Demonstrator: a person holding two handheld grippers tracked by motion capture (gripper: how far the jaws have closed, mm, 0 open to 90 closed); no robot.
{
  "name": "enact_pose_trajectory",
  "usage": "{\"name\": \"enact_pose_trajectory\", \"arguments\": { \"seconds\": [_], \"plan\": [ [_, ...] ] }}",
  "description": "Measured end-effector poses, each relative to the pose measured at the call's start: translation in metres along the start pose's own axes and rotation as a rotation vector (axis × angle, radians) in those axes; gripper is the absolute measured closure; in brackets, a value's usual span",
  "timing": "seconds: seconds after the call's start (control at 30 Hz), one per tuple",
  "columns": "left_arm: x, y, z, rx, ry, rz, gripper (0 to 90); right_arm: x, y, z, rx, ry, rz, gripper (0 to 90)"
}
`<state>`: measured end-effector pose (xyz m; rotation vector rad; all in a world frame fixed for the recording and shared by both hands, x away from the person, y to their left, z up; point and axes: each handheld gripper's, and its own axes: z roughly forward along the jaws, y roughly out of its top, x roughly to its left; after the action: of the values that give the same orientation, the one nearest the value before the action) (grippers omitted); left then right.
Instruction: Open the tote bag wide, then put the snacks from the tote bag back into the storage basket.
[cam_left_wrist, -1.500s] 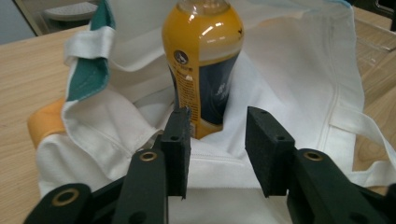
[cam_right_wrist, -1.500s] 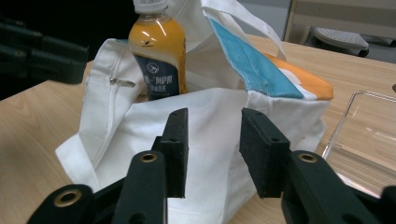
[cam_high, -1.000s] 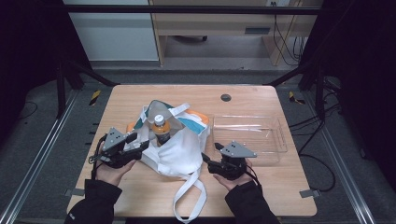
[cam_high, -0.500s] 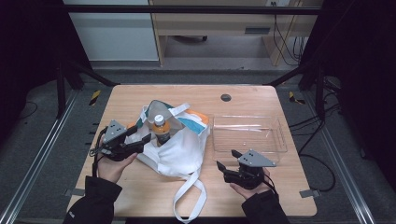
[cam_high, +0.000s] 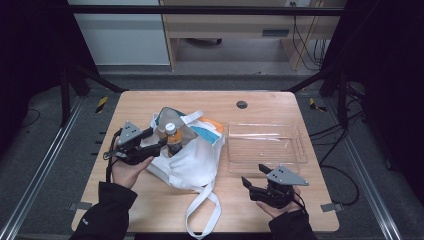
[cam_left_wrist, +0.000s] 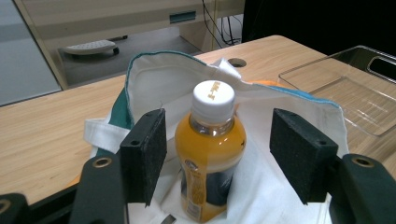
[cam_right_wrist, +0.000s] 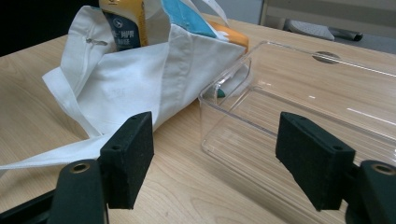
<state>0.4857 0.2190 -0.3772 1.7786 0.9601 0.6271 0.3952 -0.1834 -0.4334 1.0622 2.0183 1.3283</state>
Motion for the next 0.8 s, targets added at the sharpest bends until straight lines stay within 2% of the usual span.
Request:
{"name": "enact_pose_trajectory", "arguments": {
  "seconds": [0.43,0.8],
  "plan": [
    [-0.001,0.003,0.023,0.008,0.023,0.007,36.3,-0.01,-0.008,-0.01,0.007,-0.04,0.032,21.5],
    [0.0,0.001,0.036,0.028,0.053,0.028,36.6,-0.012,-0.012,-0.013,0.011,-0.046,0.041,19.5]
  ]
}}
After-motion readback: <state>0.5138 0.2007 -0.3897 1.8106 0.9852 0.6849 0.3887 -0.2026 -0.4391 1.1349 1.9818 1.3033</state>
